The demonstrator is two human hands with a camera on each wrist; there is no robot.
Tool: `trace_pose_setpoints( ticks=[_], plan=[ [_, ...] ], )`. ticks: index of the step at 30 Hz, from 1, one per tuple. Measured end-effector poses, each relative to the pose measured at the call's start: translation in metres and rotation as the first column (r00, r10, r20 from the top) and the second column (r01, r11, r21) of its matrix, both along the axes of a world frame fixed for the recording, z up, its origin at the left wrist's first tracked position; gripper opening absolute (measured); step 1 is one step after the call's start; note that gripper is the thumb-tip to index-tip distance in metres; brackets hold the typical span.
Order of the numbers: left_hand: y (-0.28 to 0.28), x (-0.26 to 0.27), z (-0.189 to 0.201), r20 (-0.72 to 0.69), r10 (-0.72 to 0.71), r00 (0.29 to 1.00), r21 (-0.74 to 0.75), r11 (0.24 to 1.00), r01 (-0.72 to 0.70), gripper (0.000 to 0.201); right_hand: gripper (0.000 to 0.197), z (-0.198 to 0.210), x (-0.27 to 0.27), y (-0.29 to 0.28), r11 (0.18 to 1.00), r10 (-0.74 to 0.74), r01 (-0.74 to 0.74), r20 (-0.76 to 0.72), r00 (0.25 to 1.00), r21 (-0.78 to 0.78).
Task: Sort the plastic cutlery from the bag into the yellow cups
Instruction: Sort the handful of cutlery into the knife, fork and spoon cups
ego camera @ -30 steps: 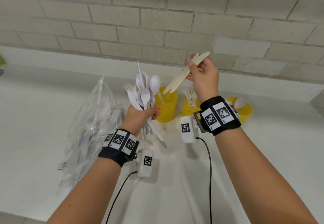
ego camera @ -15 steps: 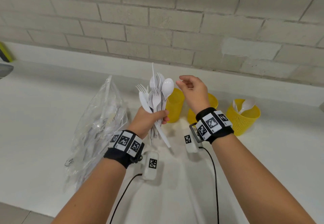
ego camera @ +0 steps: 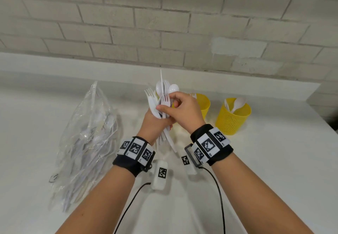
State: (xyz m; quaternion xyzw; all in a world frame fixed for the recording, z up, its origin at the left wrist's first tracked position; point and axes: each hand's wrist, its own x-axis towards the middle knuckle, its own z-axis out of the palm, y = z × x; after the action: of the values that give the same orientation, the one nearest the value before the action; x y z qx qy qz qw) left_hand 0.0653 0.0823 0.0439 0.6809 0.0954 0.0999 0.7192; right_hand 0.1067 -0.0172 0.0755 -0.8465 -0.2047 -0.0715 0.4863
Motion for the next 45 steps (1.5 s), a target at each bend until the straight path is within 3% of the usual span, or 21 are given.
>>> trace_pose_setpoints(
  ticks=[3,7,10,14,19,25,30,35,38,40,42,45],
  plan=[
    [-0.009,0.004,-0.001,0.015,0.006,1.0,0.066,0.998,-0.007,0.036,0.032,0.003,-0.002,-0.002,0.994,-0.04,0.04,0.005,0.999,-0.104],
    [-0.014,0.007,-0.003,0.02,-0.03,0.999,0.049,0.998,0.029,0.041,0.042,0.003,-0.001,-0.006,0.991,-0.081,0.079,-0.01,0.997,-0.105],
    [-0.016,0.005,-0.002,0.055,-0.085,0.995,-0.004,0.996,0.085,0.048,0.037,0.002,0.0,-0.011,0.997,-0.076,0.075,-0.046,0.996,-0.025],
    [-0.018,0.005,-0.001,0.073,-0.136,0.988,-0.059,0.988,0.14,0.042,0.03,0.001,-0.001,-0.014,0.991,-0.083,0.089,-0.065,0.994,0.1],
    [-0.02,0.006,-0.001,0.038,-0.185,0.982,-0.079,0.979,0.188,0.037,0.037,-0.001,-0.001,-0.017,0.972,-0.127,0.134,-0.05,0.991,0.19],
    [-0.024,0.007,-0.003,0.02,-0.207,0.978,-0.015,0.978,0.208,0.041,0.023,0.004,0.003,-0.024,0.948,-0.197,0.201,-0.04,0.98,0.246],
    [-0.025,0.014,-0.009,0.001,-0.189,0.982,0.046,0.981,0.189,0.058,0.02,0.01,0.004,-0.028,0.941,-0.188,0.197,-0.061,0.98,0.277],
    [-0.026,0.016,-0.011,-0.002,-0.23,0.973,0.095,0.969,0.229,0.051,0.011,0.024,0.008,-0.038,0.877,-0.188,0.221,-0.119,0.975,0.426],
    [-0.024,0.017,-0.014,-0.013,-0.242,0.97,0.096,0.966,0.242,0.032,0.014,0.043,0.015,-0.048,0.805,-0.206,0.238,-0.121,0.971,0.543],
    [-0.021,0.016,-0.017,-0.013,-0.244,0.97,0.08,0.967,0.244,0.025,0.017,0.057,0.021,-0.057,0.753,-0.222,0.241,-0.108,0.969,0.613],
    [-0.019,0.017,-0.018,-0.009,-0.233,0.972,0.063,0.97,0.233,0.03,0.011,0.066,0.027,-0.063,0.718,-0.252,0.238,-0.074,0.965,0.654],
    [-0.016,0.019,-0.018,-0.013,-0.208,0.978,0.06,0.976,0.208,0.023,0.011,0.067,0.039,-0.071,0.698,-0.311,0.233,-0.006,0.95,0.677]
  ],
)
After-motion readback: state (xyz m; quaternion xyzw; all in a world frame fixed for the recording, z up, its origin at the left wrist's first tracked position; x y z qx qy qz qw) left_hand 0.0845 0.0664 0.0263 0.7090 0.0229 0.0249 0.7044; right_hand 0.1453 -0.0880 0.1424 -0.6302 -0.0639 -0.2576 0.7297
